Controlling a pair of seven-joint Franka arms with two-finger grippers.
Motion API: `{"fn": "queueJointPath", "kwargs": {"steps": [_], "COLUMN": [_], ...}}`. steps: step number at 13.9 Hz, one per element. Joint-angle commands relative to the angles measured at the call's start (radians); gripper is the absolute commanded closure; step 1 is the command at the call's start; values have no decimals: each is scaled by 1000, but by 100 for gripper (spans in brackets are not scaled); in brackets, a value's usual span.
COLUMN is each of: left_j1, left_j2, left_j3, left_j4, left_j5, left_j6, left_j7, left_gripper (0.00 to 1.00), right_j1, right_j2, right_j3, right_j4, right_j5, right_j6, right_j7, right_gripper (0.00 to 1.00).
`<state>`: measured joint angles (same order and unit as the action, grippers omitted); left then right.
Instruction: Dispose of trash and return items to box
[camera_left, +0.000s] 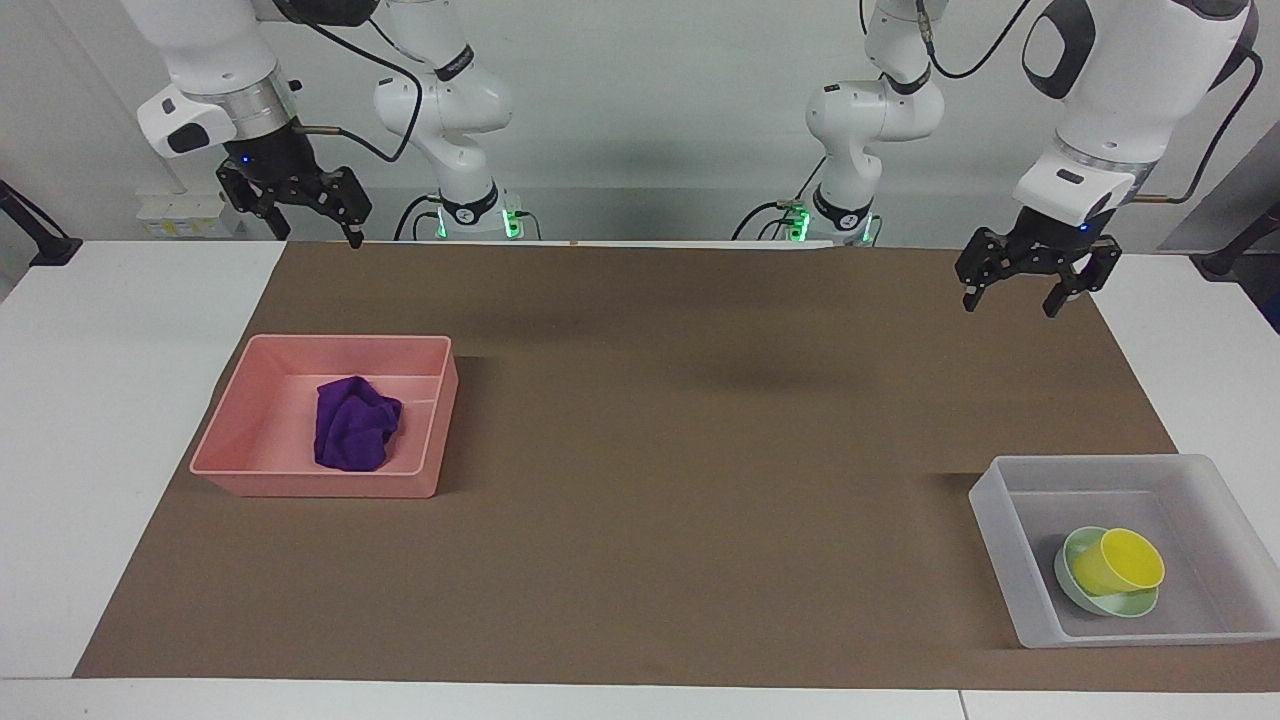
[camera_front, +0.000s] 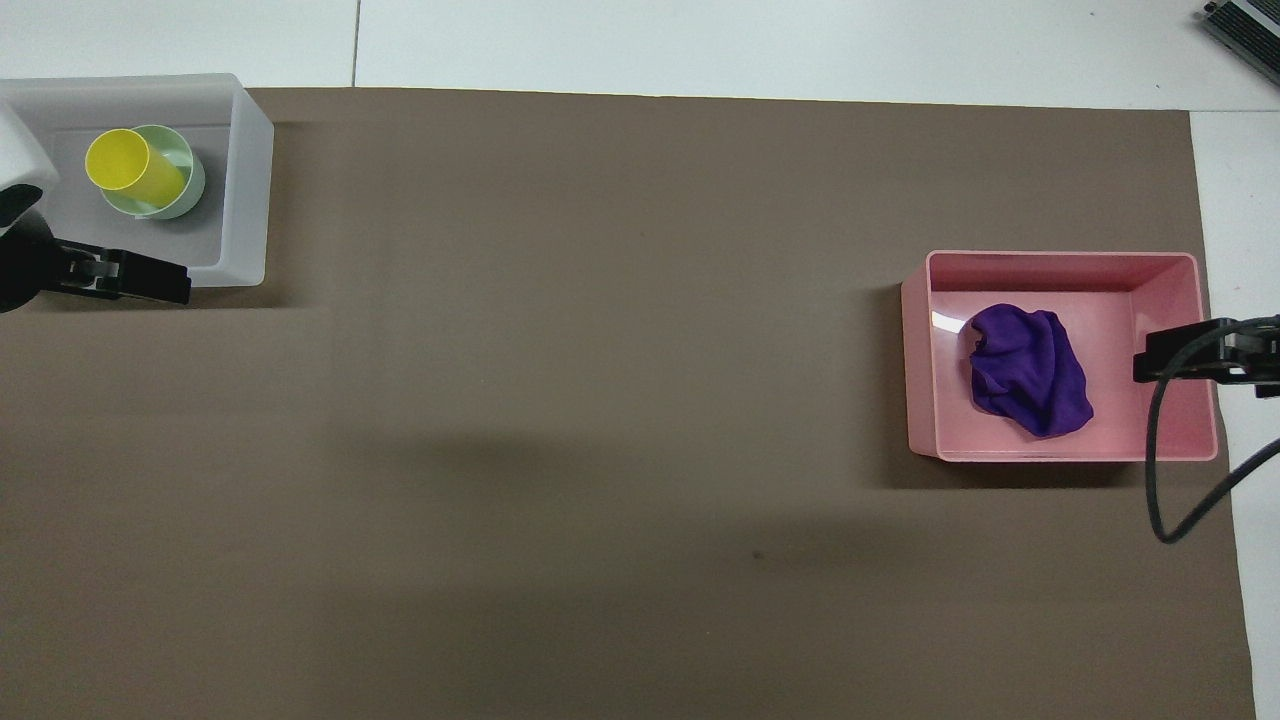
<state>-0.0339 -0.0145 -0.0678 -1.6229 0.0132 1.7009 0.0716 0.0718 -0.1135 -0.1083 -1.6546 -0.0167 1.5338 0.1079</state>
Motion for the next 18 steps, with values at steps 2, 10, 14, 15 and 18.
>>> {"fn": "queueJointPath", "kwargs": {"steps": [2, 10, 14, 15, 18], "left_j1": [-12, 3, 5, 5, 5], "left_j2": [-15, -32, -35, -35, -35], "left_j3": [5, 9, 9, 11, 11], "left_j4": [-18, -51, -58, -57, -58], "left_j5": [-2, 5, 5, 5, 5], "left_j6": [-58, -44, -33, -30, -33], "left_j7": [-15, -79, -79, -79, -79], "left_gripper": [0, 0, 0, 0, 0], "right_j1": [-10, -10, -10, -10, -10], "right_j2": [-21, -21, -21, -21, -21], "right_j3": [2, 1, 1, 1, 1], "right_j4": [-25, -25, -25, -25, -25], "right_j5": [-5, -3, -5, -3, -5], "right_j6": [2, 3, 3, 2, 2], "right_j7": [-27, -27, -25, -25, -25], "right_gripper": [0, 0, 0, 0, 0]}}
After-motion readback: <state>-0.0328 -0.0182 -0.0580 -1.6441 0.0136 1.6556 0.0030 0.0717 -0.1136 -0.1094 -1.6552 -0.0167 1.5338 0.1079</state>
